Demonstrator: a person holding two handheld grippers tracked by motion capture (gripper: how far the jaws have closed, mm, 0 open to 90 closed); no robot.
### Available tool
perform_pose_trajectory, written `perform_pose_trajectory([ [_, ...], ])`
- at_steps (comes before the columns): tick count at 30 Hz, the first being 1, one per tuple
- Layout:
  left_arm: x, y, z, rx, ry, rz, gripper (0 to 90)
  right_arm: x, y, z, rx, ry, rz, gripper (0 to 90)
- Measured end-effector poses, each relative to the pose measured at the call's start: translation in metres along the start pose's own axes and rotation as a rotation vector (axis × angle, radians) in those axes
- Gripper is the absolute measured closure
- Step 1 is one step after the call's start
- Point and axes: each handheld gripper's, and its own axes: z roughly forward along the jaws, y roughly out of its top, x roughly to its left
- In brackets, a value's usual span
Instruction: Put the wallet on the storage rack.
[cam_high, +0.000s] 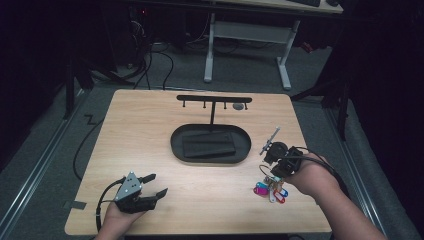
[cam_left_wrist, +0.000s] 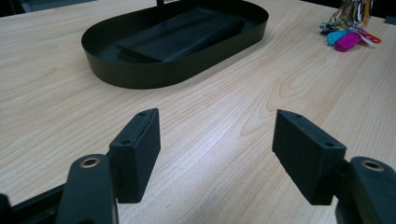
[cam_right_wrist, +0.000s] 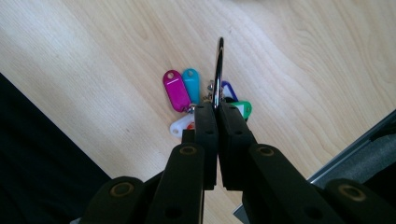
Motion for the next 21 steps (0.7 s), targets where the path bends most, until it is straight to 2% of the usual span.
perform_pose_trajectory([
  [6,-0.002,0.002,0.002,0.008,0.002,0.015,33.0,-0.012,0.002,-0.019,-0.028,0.016,0.029,88.3],
  [12,-0.003,0.001,0.001,0.009,0.001,0.022,33.0,-0.026,0.012,-0.049,-0.078,0.02,0.057,88.3],
  [18,-0.002,0.002,0.003,0.006,0.0,0.016,33.0,-0.035,0.022,-0.062,-0.113,0.029,0.075,88.2],
  [21,-0.002,0.002,0.003,0.005,-0.003,0.02,32.9,-0.04,0.029,-0.062,-0.107,0.027,0.082,88.2],
])
